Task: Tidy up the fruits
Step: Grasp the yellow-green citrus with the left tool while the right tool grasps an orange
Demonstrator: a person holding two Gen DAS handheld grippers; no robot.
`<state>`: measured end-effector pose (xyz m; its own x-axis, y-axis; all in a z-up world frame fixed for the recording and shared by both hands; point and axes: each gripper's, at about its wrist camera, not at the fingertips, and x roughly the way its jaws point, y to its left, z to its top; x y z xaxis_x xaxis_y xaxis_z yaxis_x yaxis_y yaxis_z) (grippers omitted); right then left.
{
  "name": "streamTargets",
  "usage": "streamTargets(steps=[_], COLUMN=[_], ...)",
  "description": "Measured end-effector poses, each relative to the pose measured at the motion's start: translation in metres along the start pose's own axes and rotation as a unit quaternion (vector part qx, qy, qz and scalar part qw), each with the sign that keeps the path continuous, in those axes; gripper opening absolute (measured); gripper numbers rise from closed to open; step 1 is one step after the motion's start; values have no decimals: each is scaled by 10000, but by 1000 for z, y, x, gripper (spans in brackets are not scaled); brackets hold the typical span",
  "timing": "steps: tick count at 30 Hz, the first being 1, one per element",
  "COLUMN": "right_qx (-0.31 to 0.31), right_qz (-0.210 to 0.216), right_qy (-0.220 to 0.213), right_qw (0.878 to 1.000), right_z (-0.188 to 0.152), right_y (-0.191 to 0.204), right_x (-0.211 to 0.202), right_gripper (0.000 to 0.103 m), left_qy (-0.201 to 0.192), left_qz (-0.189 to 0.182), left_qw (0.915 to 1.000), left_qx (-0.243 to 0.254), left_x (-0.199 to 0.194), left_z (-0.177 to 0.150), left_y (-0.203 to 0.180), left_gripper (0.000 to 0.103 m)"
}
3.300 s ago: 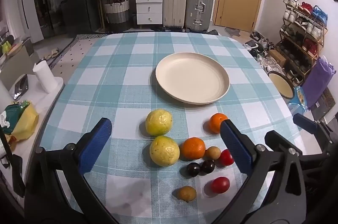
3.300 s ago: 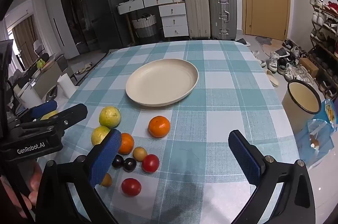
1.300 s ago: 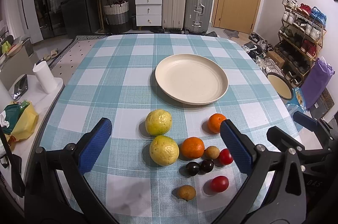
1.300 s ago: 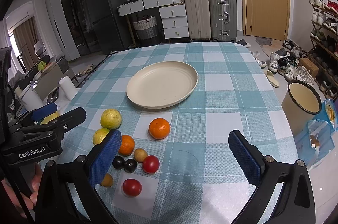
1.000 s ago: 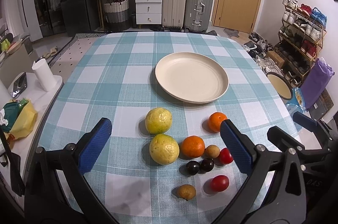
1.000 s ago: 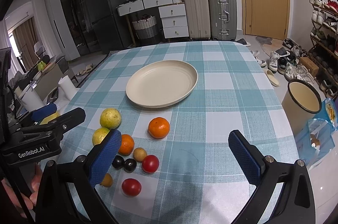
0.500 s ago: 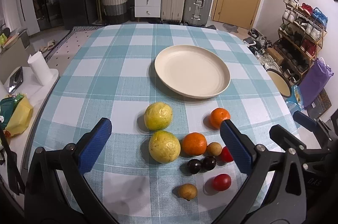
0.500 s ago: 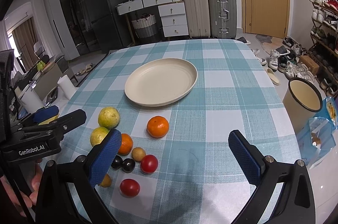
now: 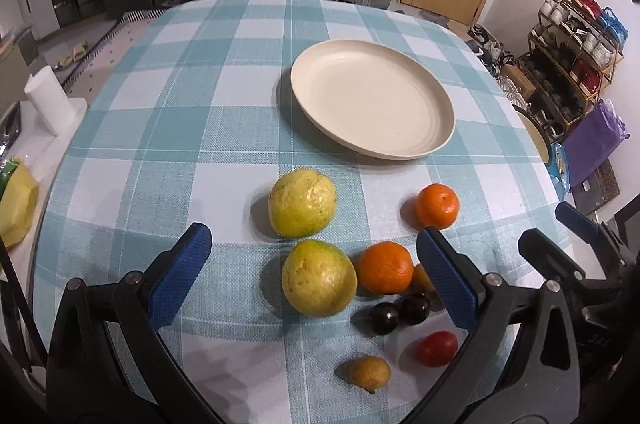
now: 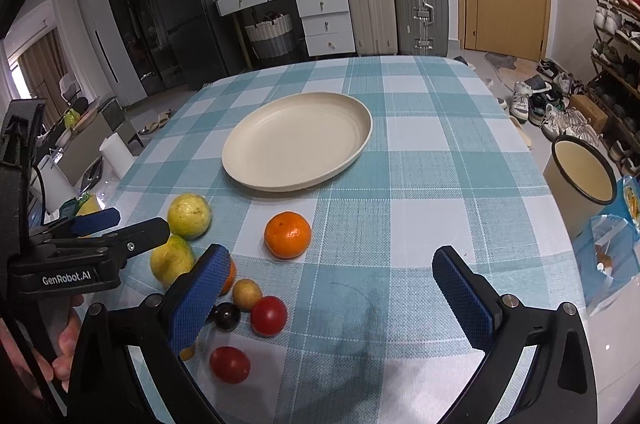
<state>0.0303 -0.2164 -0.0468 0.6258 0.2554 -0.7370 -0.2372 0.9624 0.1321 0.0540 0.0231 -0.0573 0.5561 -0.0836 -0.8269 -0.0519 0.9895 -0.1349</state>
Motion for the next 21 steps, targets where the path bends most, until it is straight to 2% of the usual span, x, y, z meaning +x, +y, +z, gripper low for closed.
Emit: streamTargets(steps=[4, 15, 21], right_qx=[30, 80, 101], right_qz=[8, 80, 133], right_qy=[111, 301, 400], right_qw=[9999, 9995, 9991], right_z=[5, 19, 24], right_y=[-4, -10, -12], right_x=[15, 41, 52], right_gripper=[103, 103, 103], left_qy=[284, 814, 980], left_qz=[-144, -233, -572], left_qw=[9994, 9960, 9930], left_qx=[-115, -292, -342], left_x=[16, 54, 70], left_z=[13, 35, 39], left_y=[10, 34, 40], left_gripper=[102, 102, 99])
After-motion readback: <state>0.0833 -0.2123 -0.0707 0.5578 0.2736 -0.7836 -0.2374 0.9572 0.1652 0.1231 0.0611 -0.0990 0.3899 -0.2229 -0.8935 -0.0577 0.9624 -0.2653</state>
